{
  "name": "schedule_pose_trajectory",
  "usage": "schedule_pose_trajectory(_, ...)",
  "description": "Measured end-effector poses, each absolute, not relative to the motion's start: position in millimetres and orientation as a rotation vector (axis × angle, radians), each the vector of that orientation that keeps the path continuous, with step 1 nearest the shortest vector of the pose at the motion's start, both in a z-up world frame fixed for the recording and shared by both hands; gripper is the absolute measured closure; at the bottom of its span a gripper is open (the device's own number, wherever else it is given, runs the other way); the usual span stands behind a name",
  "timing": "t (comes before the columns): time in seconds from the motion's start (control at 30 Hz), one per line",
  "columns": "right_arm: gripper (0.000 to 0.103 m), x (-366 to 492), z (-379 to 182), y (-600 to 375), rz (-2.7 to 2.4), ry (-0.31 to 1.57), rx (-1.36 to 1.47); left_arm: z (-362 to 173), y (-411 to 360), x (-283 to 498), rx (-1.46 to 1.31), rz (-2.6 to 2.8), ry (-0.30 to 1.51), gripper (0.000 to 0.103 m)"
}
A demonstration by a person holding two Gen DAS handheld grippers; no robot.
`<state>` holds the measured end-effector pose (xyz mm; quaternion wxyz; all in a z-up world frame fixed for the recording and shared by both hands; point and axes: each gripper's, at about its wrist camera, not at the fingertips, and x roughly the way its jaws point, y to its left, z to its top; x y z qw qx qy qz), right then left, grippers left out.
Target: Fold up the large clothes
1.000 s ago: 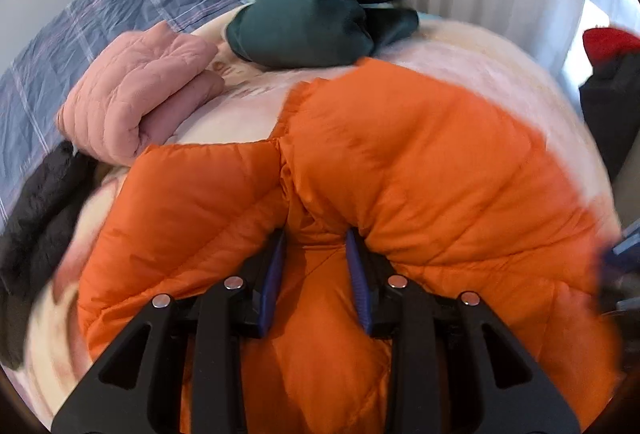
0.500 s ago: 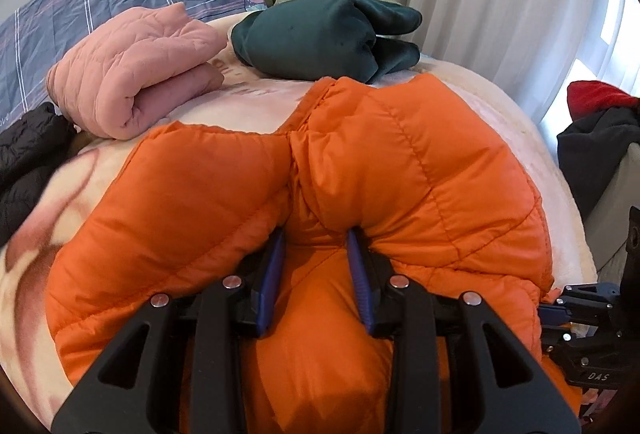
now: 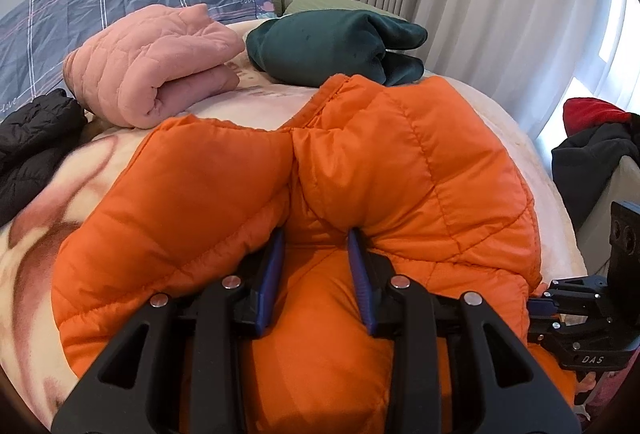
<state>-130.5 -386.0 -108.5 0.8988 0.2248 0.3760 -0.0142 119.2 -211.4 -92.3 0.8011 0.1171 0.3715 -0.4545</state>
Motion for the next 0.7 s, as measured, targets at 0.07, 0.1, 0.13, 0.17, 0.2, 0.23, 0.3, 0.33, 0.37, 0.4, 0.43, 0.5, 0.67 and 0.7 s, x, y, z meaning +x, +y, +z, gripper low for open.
schedule_pose_trajectory(0.07,0.085,-130,-109,-386,-0.030,0.779,0.465,-94,-212,120,0.253,-0.970,0.802,0.068)
schedule_pose_trajectory(0.1,0.085,-130,-109,-386,-0.030,0.779,0.464,-93,-212,120,0.253,-0.969,0.804,0.068)
schedule_pose_trajectory(0.13,0.085,-130,-109,-386,-0.031,0.779,0.462,-93,-212,120,0.251,-0.967,0.808,0.068)
schedule_pose_trajectory(0.17,0.085,-130,-109,-386,-0.032,0.779,0.459,-92,-211,121,0.247,-0.964,0.814,0.068)
schedule_pose_trajectory(0.2,0.085,-130,-109,-385,-0.034,0.779,0.456,-89,-211,121,0.239,-0.959,0.821,0.068)
schedule_pose_trajectory(0.23,0.085,-130,-109,-385,-0.035,0.780,0.452,-82,-209,120,0.224,-0.960,0.828,0.063)
schedule_pose_trajectory(0.3,0.085,-130,-109,-385,-0.038,0.781,0.446,-65,-204,118,0.158,-1.011,0.834,0.052)
schedule_pose_trajectory(0.33,0.085,-131,-109,-384,-0.039,0.780,0.446,-56,-203,116,0.127,-1.050,0.826,0.050)
schedule_pose_trajectory(0.37,0.085,-131,-109,-385,-0.039,0.779,0.446,-45,-203,114,0.100,-1.102,0.809,0.050)
schedule_pose_trajectory(0.4,0.085,-131,-109,-384,-0.039,0.779,0.444,-31,-210,111,0.093,-1.167,0.784,0.050)
schedule_pose_trajectory(0.43,0.085,-130,-109,-384,-0.038,0.781,0.443,-25,-217,108,0.112,-1.195,0.773,0.050)
schedule_pose_trajectory(0.5,0.085,-130,-110,-384,-0.035,0.781,0.443,-18,-249,101,0.246,-1.212,0.772,0.049)
schedule_pose_trajectory(0.67,0.085,-132,-112,-389,-0.036,0.767,0.469,-58,-318,119,0.454,-1.075,0.950,0.040)
schedule_pose_trajectory(0.7,0.085,-133,-112,-390,-0.035,0.765,0.473,-69,-318,131,0.412,-1.057,1.004,0.038)
